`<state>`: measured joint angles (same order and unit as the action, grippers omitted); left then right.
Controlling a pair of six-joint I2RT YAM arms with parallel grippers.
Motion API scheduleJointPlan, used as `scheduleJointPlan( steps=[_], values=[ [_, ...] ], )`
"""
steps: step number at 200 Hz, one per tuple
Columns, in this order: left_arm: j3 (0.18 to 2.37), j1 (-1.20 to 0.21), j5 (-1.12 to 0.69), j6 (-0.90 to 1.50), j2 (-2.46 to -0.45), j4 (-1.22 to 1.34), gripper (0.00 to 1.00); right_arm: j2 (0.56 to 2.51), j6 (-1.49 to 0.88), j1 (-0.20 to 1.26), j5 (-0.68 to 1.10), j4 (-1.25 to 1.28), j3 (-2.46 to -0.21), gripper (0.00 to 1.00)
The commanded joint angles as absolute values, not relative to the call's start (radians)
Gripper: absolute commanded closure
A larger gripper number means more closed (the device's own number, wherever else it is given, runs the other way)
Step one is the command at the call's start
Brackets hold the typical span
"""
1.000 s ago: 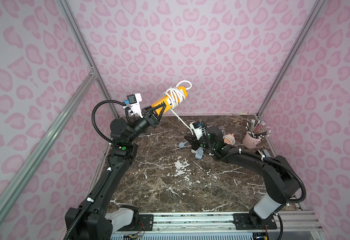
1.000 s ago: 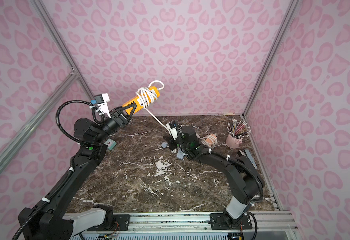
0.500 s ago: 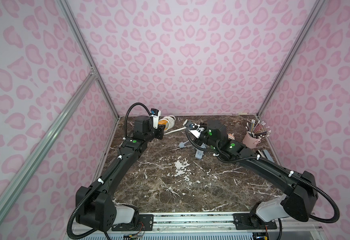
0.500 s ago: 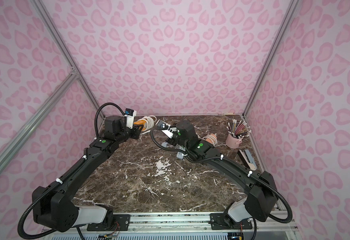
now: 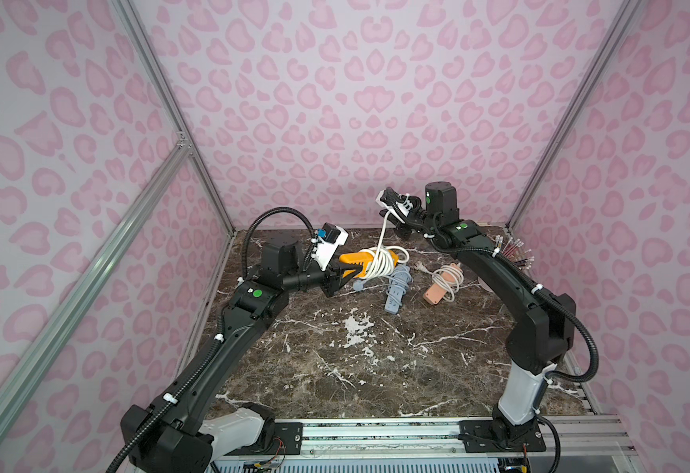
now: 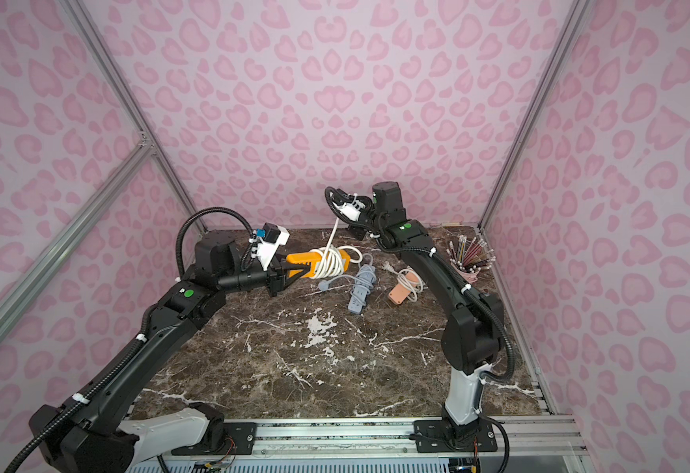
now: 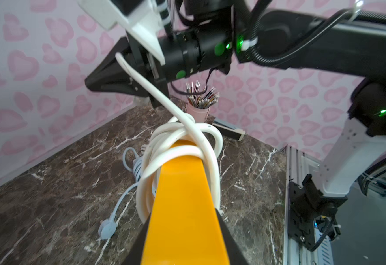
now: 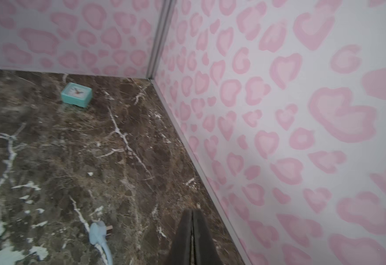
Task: Wrap the cord around the power strip
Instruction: Wrap the power cord around the power strip.
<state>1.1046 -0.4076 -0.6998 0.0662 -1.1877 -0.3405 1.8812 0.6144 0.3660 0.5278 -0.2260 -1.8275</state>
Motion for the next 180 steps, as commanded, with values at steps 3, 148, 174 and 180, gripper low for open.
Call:
scheduleJointPlan(
  steps=[3,148,174,180],
  values=[
    [1.030,-0.417,-1.157,0.402,-1.121,0.129,0.97,1.916,0.443,0.303,0.674,-0.151,-1.822,1.00],
    [0.979,-0.389,-0.784,0.806,-1.195,0.705,0.97,1.696,-0.563,0.306,0.938,0.966,-1.058,0.82],
    [0.898,-0.390,-0.680,0.921,-1.207,0.863,0.97,1.690,-0.725,0.377,0.838,1.065,-1.012,0.88],
    [0.875,-0.390,-0.652,0.940,-1.209,0.893,0.97,1.689,-0.773,0.398,0.808,1.123,-0.990,0.88]
  ],
)
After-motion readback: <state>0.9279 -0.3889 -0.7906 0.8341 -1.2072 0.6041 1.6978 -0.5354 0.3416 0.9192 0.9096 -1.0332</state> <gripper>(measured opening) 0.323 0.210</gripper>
